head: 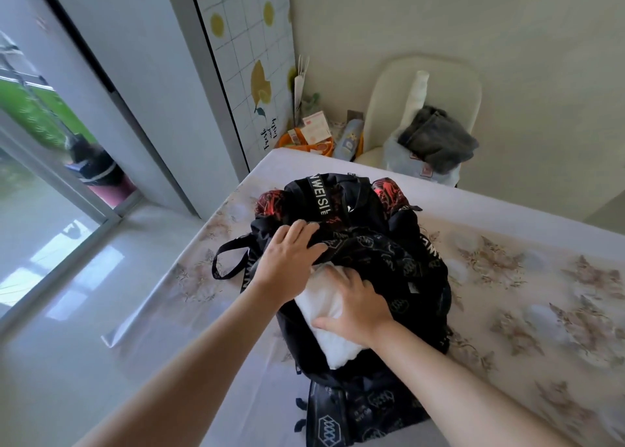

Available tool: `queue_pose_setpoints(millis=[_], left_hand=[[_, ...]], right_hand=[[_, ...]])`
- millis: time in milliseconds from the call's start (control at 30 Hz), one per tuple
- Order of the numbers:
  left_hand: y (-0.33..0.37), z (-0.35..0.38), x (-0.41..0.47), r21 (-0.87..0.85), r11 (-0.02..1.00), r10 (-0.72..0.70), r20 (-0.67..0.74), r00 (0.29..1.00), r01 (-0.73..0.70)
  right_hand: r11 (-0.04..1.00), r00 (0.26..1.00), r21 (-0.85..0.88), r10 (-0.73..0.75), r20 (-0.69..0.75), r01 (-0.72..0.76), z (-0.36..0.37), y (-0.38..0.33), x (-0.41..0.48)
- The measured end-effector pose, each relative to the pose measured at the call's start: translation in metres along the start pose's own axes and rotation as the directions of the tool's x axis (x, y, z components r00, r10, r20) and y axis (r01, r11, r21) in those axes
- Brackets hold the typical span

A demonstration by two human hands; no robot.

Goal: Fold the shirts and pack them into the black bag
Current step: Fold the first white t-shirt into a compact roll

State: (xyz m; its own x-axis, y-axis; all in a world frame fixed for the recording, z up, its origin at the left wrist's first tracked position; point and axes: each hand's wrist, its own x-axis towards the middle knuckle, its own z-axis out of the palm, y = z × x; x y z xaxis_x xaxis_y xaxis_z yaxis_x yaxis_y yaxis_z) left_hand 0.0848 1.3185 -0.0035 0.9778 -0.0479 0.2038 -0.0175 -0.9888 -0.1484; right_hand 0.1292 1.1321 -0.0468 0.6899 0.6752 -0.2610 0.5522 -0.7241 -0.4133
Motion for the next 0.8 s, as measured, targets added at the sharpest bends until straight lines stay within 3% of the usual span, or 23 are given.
queue_pose_setpoints(millis=[67,100,167,233,300,367,433,500,567,600,667,733,800], left_hand=[[-0.008,0.005,0.005,0.064,0.998,-0.014,0.232,0.973,0.0],[-0.011,0.006,0.009,0.066,0.998,-0.041,0.265,0.963,0.024],[-0.018,-0.002,0.021,-0.086,0.982,-0.147,0.2,0.969,0.167],[-0.024,-0.017,0.033,-0.345,0.872,-0.35,0.06,0.935,0.348],[-0.028,-0.033,0.042,-0.473,0.775,-0.488,-0.026,0.873,0.419],[-0.031,-0.044,0.046,-0.499,0.758,-0.525,-0.085,0.847,0.42],[-0.032,-0.046,0.048,-0.468,0.794,-0.492,-0.121,0.862,0.388],[-0.035,-0.039,0.047,-0.354,0.87,-0.393,-0.077,0.916,0.343],[-0.038,-0.028,0.044,-0.274,0.925,-0.267,0.025,0.963,0.264],[-0.039,-0.022,0.042,-0.279,0.936,-0.205,0.063,0.977,0.215],[-0.039,-0.019,0.04,-0.287,0.956,-0.041,0.073,0.996,0.061],[-0.032,-0.022,0.044,-0.255,0.961,0.132,0.066,0.989,-0.111],[-0.026,-0.029,0.051,-0.286,0.952,0.11,-0.024,0.994,-0.112]], right_hand=[[0.999,0.998,0.042,0.025,0.054,-0.027,-0.007,-0.002,0.007],[0.997,0.996,0.059,0.04,0.079,-0.045,-0.01,-0.002,0.011],[0.982,0.989,0.169,0.065,0.131,-0.087,-0.016,-0.001,0.017],[0.901,0.985,0.413,0.075,0.154,-0.133,-0.021,0.002,0.022],[0.74,0.983,0.649,0.1,0.155,-0.177,-0.025,0.001,0.029],[0.678,0.977,0.706,0.183,0.11,-0.207,-0.024,-0.004,0.04],[0.841,0.961,0.482,0.275,0.012,-0.247,-0.02,-0.01,0.05],[0.969,0.947,0.048,0.248,-0.203,-0.243,-0.013,-0.016,0.046],[0.983,0.925,-0.178,-0.022,-0.38,-0.05,-0.002,-0.015,0.029],[0.969,0.902,-0.239,-0.159,-0.401,0.065,0.006,-0.012,0.018],[0.925,0.921,-0.326,-0.286,-0.263,0.194,0.022,-0.008,0.0],[0.92,0.964,-0.325,-0.256,-0.073,0.22,0.03,-0.007,-0.007],[0.933,0.977,-0.294,-0.212,0.019,0.209,0.033,-0.008,0.001]])
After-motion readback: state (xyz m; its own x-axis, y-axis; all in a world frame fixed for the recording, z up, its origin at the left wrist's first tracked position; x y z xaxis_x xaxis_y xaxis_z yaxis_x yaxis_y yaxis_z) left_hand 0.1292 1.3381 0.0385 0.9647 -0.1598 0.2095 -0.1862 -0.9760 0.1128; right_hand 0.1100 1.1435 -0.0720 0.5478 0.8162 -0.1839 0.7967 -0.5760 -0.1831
